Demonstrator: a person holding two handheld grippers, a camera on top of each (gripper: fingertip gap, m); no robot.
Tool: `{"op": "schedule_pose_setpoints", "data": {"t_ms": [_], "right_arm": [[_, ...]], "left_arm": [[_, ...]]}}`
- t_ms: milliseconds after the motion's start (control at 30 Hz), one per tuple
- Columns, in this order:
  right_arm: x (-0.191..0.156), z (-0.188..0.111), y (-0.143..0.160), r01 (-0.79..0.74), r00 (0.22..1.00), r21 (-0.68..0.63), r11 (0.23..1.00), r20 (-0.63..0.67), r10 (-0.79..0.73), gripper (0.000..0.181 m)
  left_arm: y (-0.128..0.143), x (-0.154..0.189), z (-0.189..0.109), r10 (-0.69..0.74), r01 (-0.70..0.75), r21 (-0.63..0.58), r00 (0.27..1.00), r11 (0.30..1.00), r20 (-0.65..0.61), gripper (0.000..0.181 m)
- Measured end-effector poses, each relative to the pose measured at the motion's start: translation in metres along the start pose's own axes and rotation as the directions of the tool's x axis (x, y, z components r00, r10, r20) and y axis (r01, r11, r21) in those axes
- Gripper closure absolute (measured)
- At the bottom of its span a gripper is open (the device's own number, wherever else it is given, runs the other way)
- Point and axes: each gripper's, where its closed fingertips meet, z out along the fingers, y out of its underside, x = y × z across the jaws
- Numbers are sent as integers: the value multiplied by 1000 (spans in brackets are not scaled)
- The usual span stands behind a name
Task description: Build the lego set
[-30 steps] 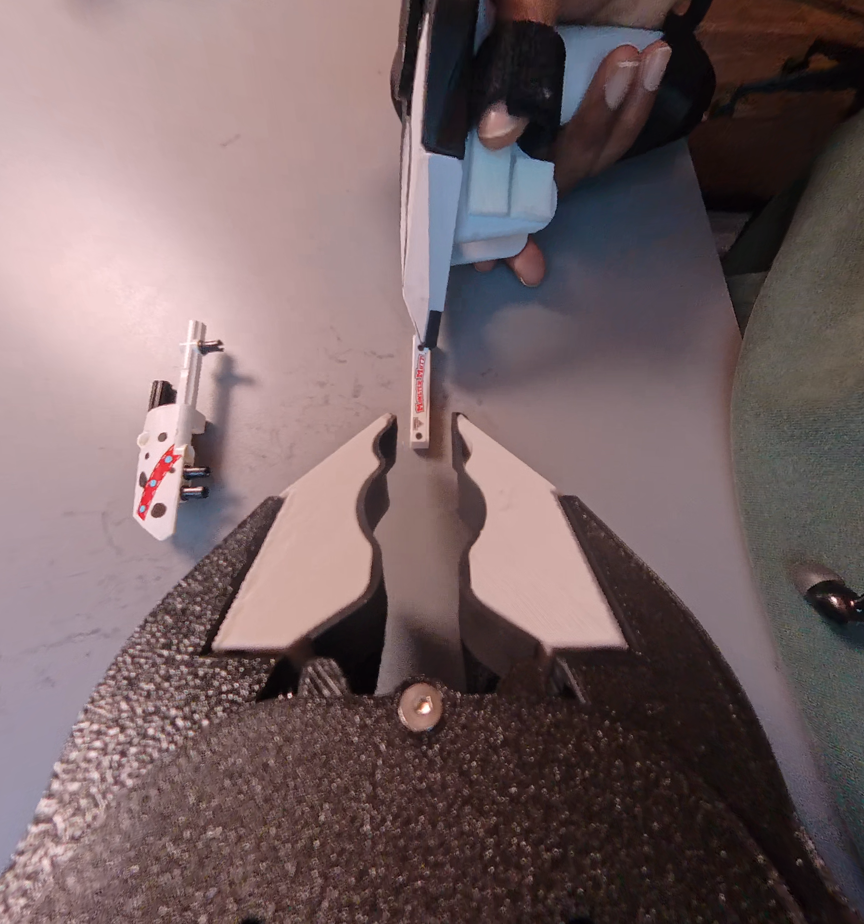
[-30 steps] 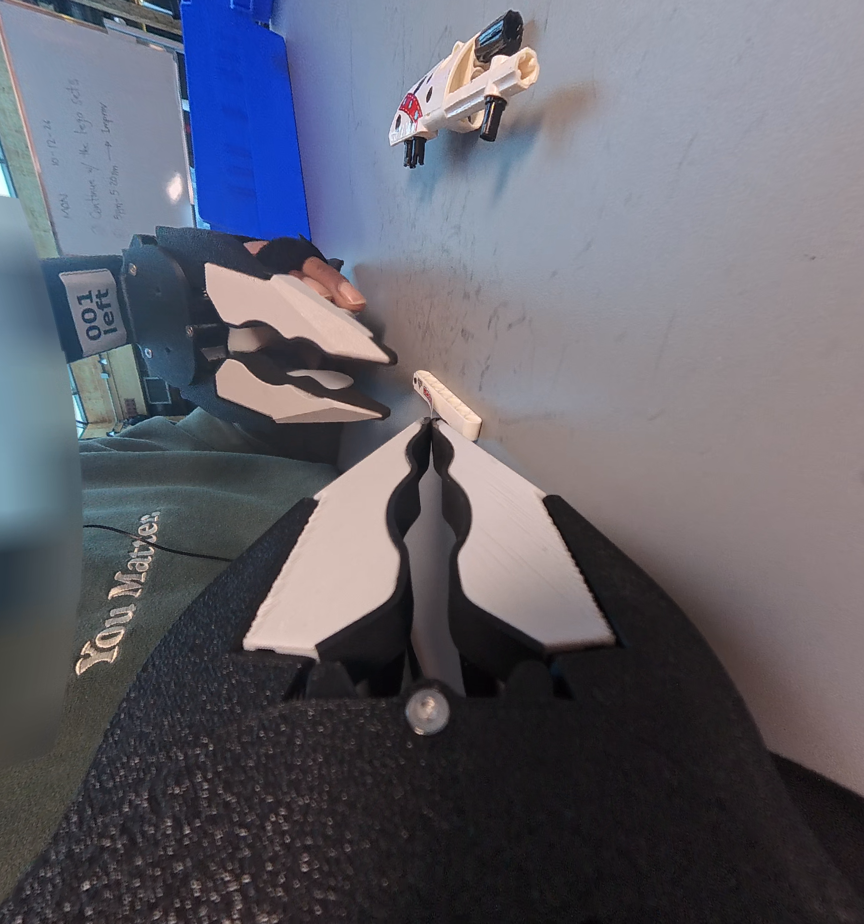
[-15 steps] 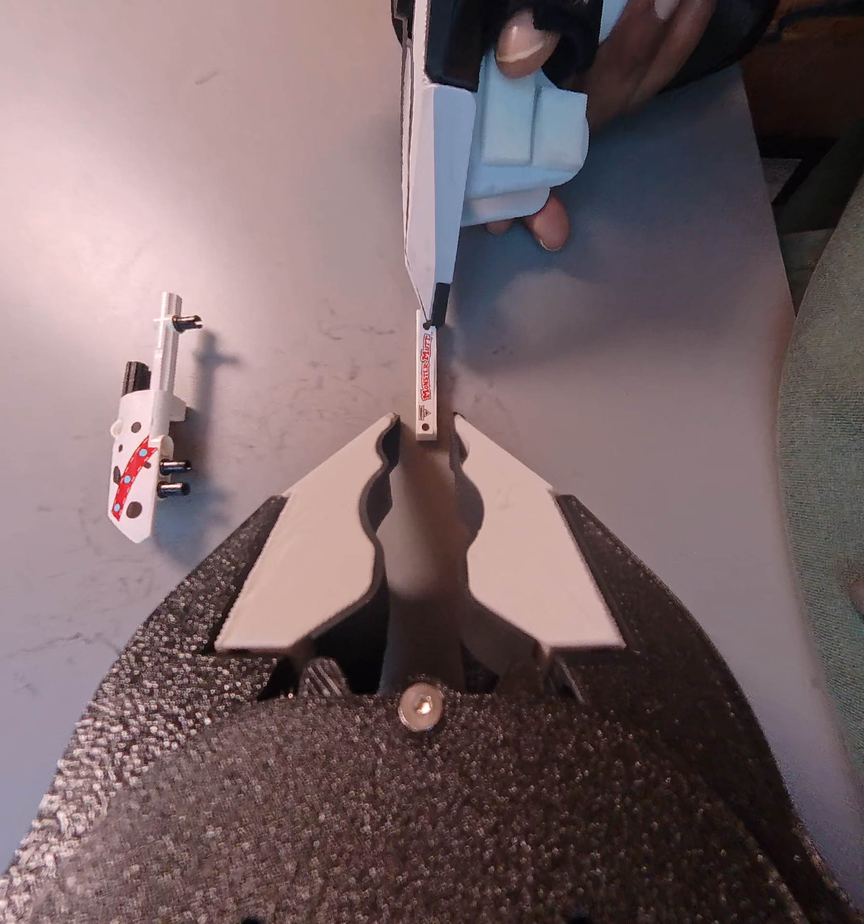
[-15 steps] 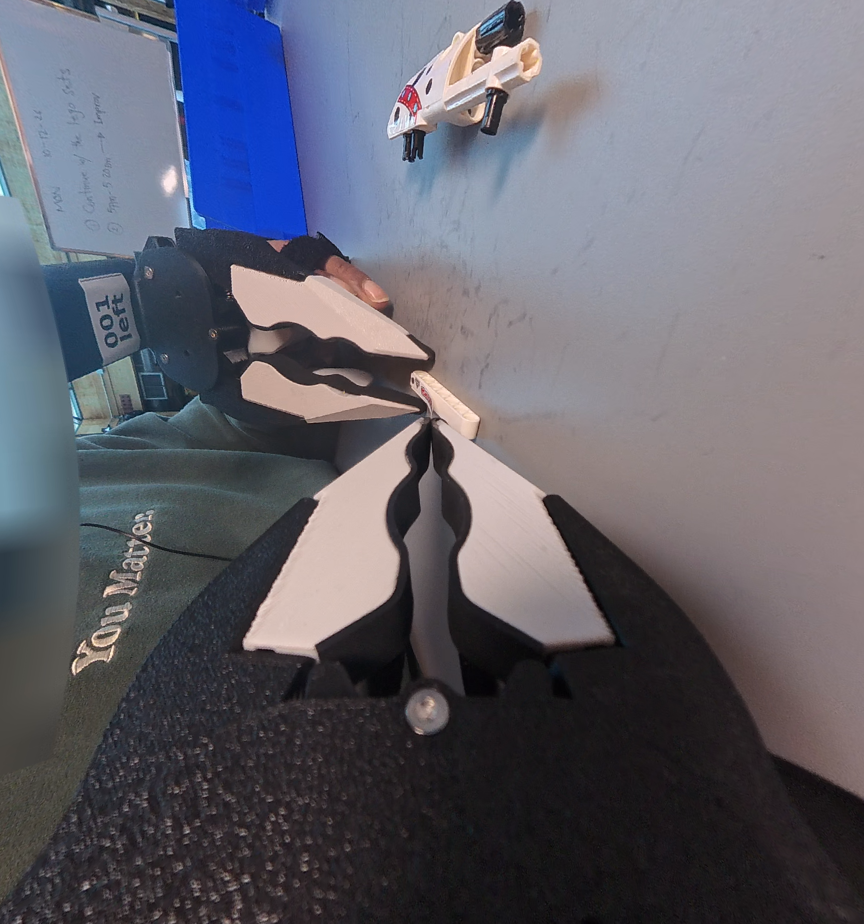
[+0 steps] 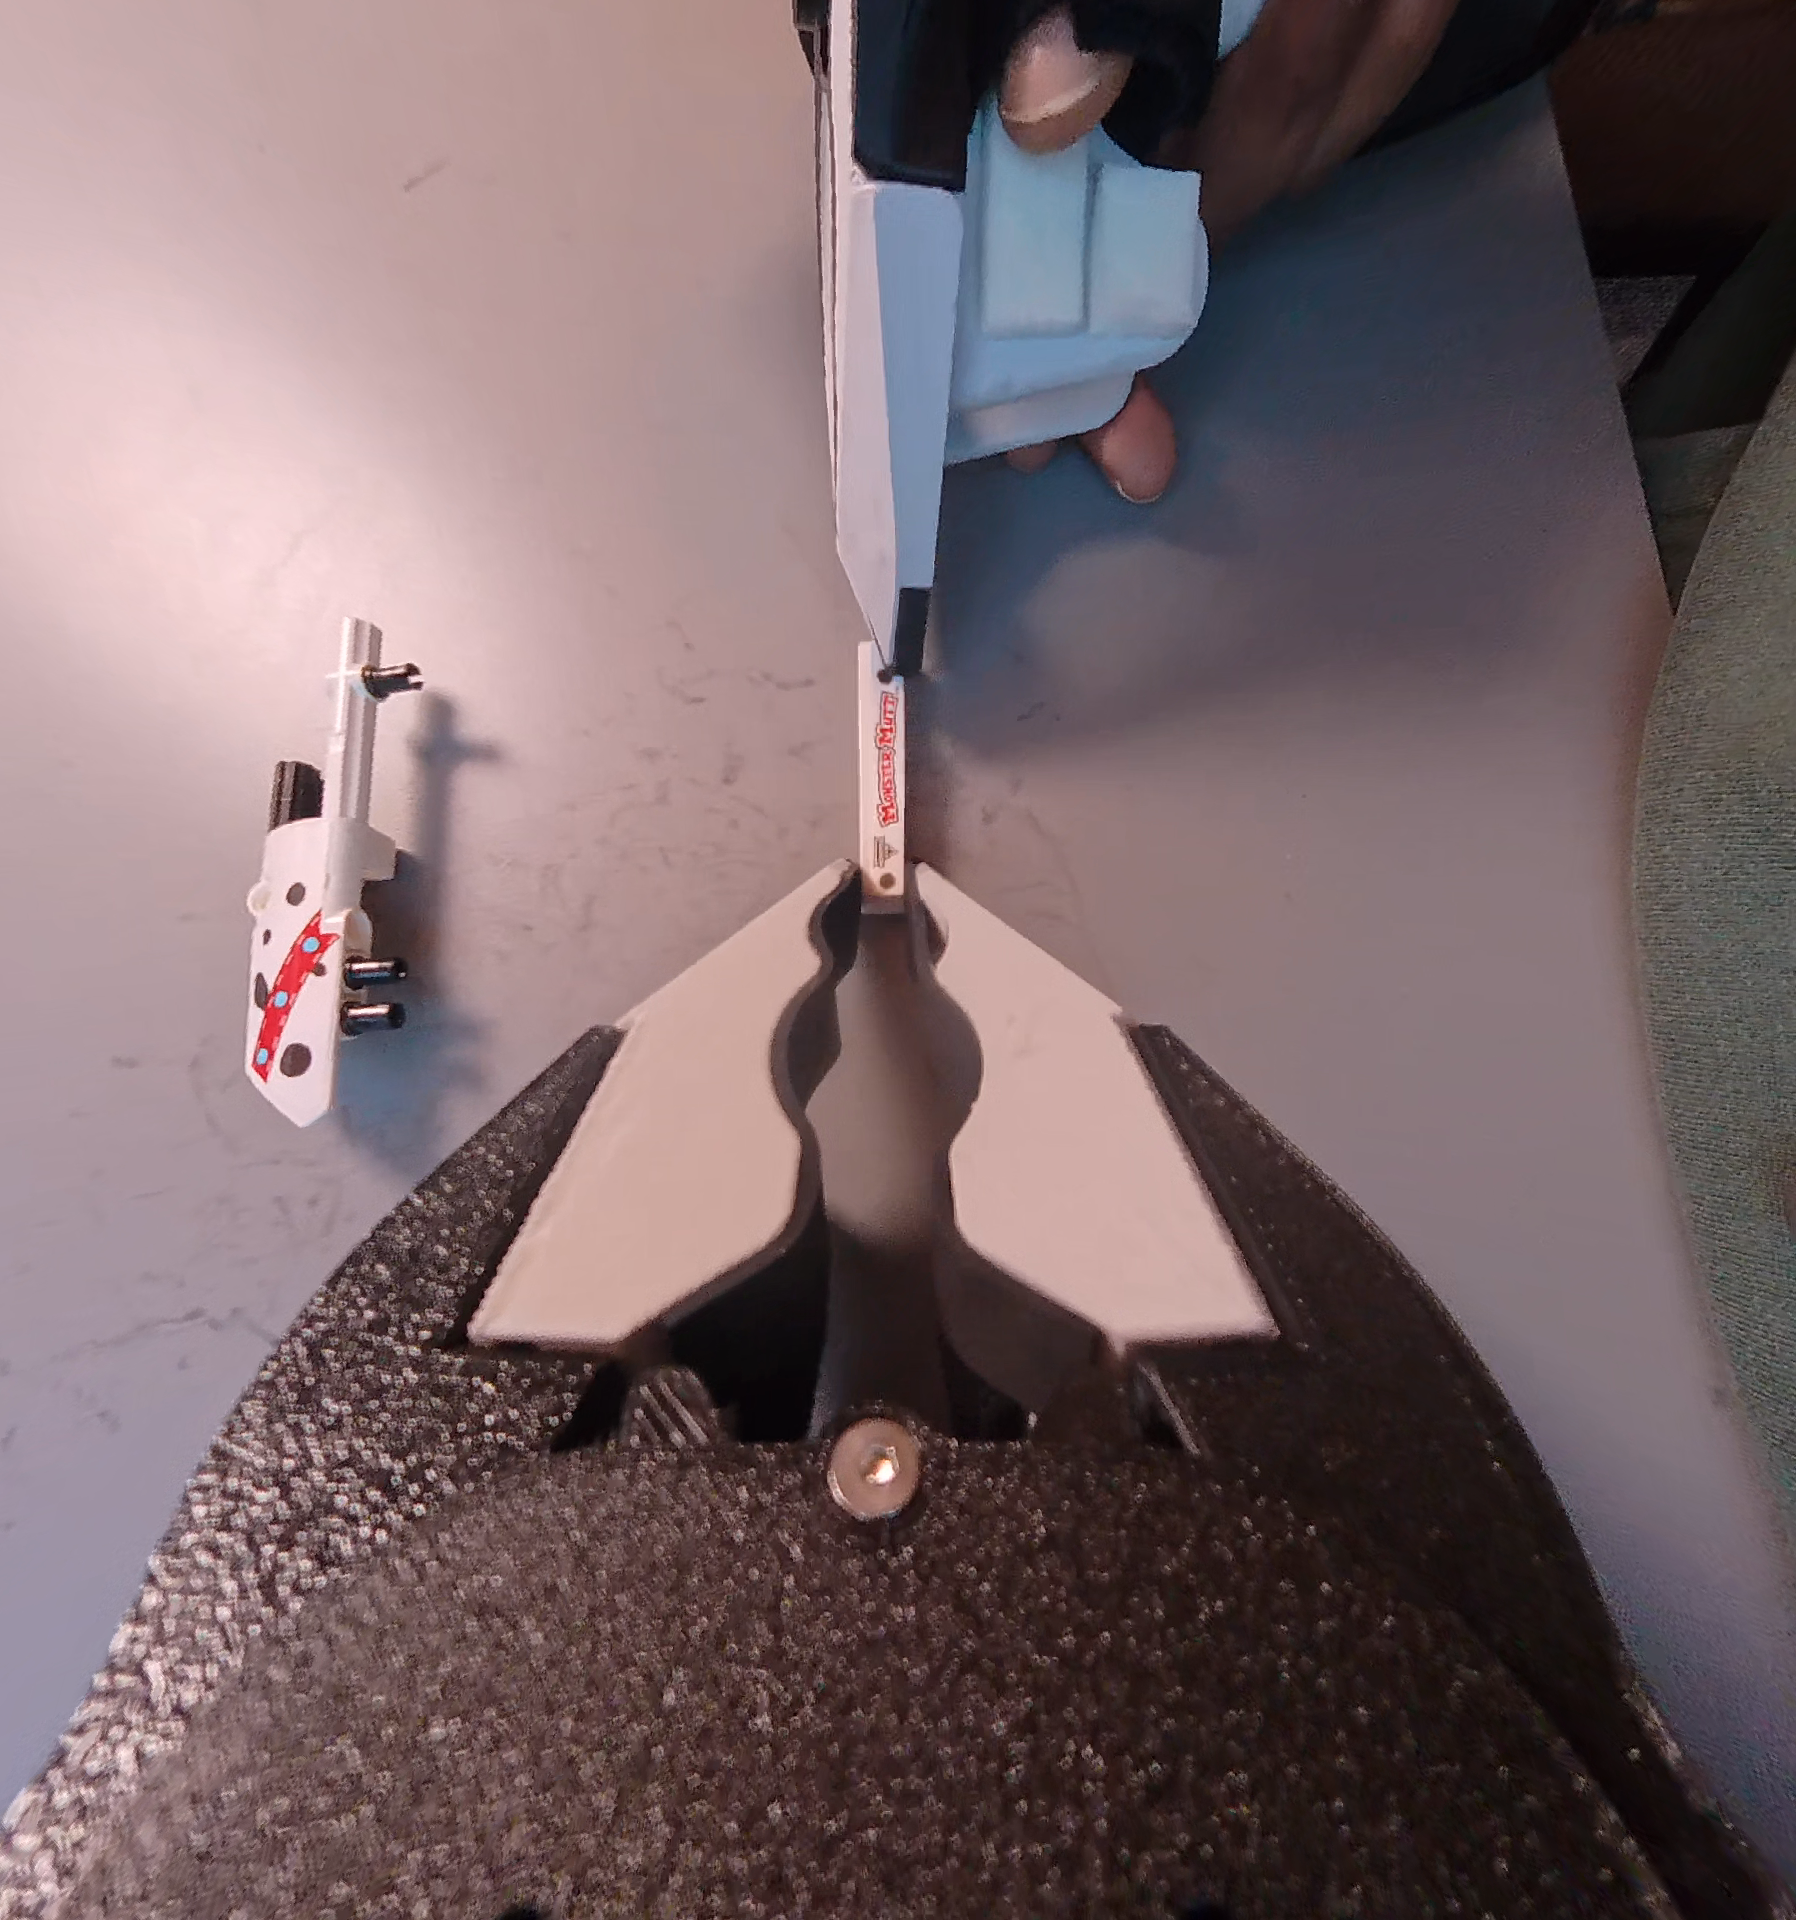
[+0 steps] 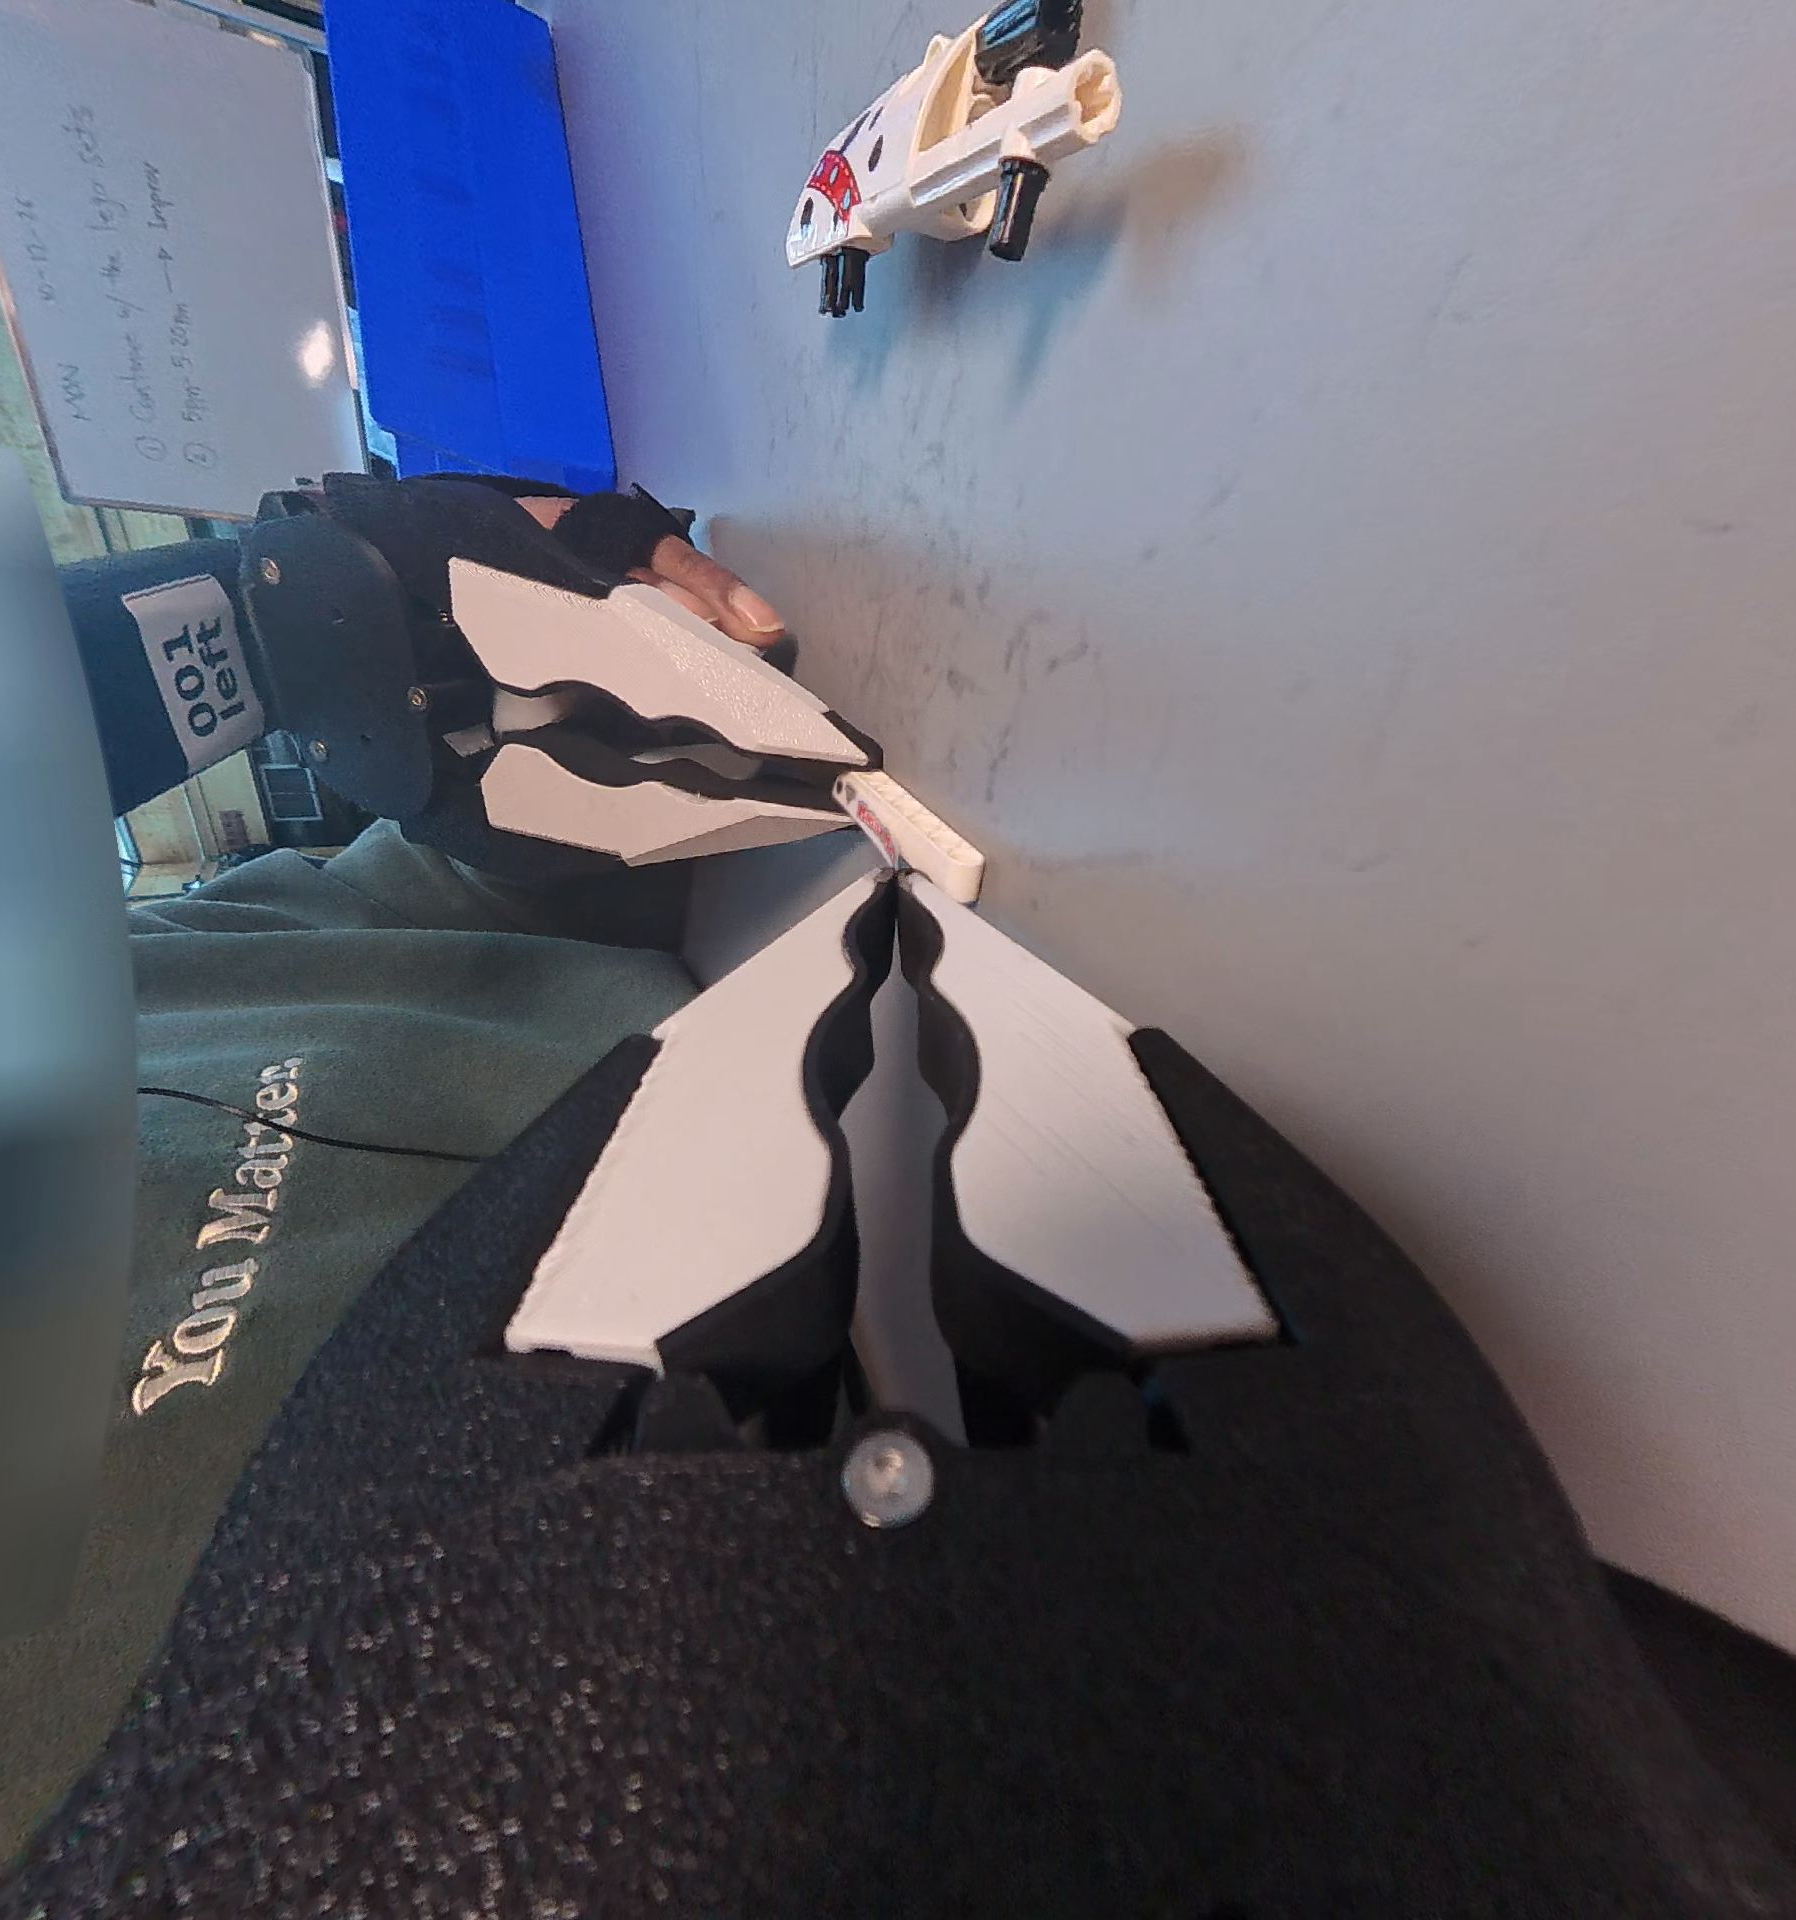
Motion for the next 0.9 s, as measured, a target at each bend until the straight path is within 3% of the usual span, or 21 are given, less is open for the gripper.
{"op": "schedule_pose_setpoints", "data": {"t_ms": [533,733,900], "right_arm": [[-1,0,-2,-11,1000,23,1000,11,10,181],[-29,-4,-12,-56,982,97,994,184,37,181],[-22,-4,-7,-61,987,88,994,151,47,181]], "left_arm": [[1,1,0,-34,34,8,999,999,-32,174],[1,1,0,-39,39,9,999,999,-35,174],[1,1,0,-49,49,10,998,999,-40,174]]}}
